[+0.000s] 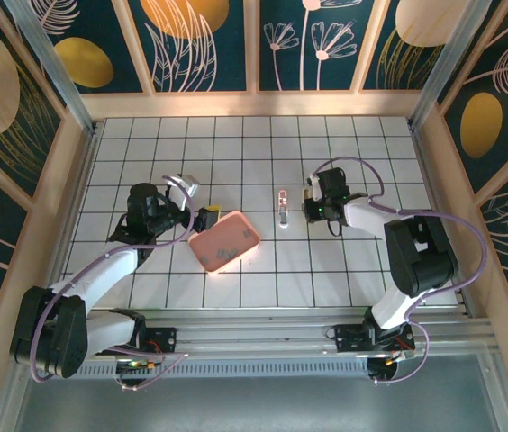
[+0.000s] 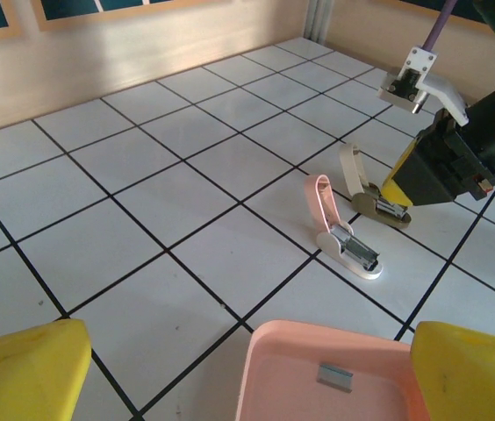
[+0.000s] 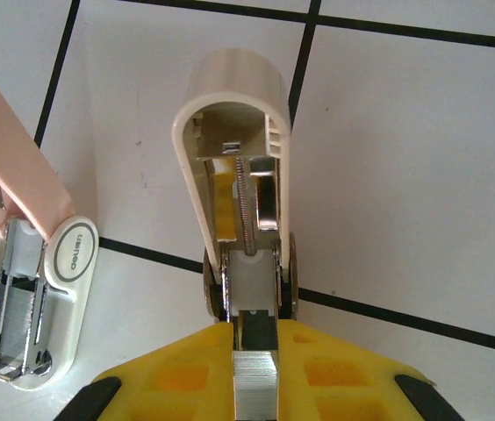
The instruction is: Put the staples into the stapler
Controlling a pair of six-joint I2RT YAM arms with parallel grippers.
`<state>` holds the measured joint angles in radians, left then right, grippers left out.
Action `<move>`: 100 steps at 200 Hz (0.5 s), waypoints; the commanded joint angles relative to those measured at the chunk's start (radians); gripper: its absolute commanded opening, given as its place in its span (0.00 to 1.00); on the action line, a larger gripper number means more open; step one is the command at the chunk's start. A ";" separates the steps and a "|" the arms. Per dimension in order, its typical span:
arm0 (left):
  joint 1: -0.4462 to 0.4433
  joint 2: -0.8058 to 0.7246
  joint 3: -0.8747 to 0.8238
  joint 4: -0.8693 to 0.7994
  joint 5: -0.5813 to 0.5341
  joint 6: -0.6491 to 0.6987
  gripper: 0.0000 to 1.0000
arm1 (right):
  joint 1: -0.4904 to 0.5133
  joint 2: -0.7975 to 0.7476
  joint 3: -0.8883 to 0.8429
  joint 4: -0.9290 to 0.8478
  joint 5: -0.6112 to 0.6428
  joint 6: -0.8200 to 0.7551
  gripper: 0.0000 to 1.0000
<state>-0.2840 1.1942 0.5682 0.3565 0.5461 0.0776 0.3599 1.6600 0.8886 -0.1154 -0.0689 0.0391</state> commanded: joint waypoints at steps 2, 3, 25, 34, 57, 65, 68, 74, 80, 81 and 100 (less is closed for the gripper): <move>-0.003 0.005 0.007 0.019 0.021 0.002 0.94 | 0.000 0.021 0.021 -0.020 0.031 -0.006 0.17; -0.003 0.005 0.007 0.019 0.021 0.002 0.94 | 0.000 0.021 0.020 -0.021 0.032 -0.006 0.17; -0.004 0.004 0.008 0.021 0.020 0.002 0.94 | 0.000 0.023 0.020 -0.030 0.032 -0.008 0.17; -0.003 0.004 0.007 0.019 0.021 0.002 0.94 | -0.001 0.025 0.022 -0.035 0.033 -0.009 0.17; -0.004 0.004 0.008 0.021 0.022 0.001 0.94 | 0.000 0.029 0.028 -0.044 0.025 -0.010 0.19; -0.004 0.004 0.008 0.019 0.020 0.002 0.94 | 0.000 0.027 0.030 -0.046 0.022 -0.009 0.20; -0.004 0.003 0.008 0.019 0.021 0.002 0.94 | -0.001 0.028 0.030 -0.047 0.022 -0.009 0.20; -0.003 0.004 0.007 0.019 0.020 0.002 0.94 | 0.000 0.027 0.032 -0.048 0.020 -0.007 0.21; -0.004 0.004 0.007 0.021 0.022 0.002 0.94 | 0.000 0.024 0.033 -0.048 0.018 -0.007 0.22; -0.003 0.004 0.007 0.020 0.023 0.002 0.94 | 0.000 0.024 0.033 -0.047 0.018 -0.007 0.23; -0.004 0.004 0.009 0.019 0.023 0.002 0.94 | 0.002 0.008 0.039 -0.048 0.010 -0.003 0.25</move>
<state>-0.2836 1.1942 0.5682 0.3565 0.5461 0.0776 0.3599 1.6714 0.8982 -0.1322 -0.0689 0.0357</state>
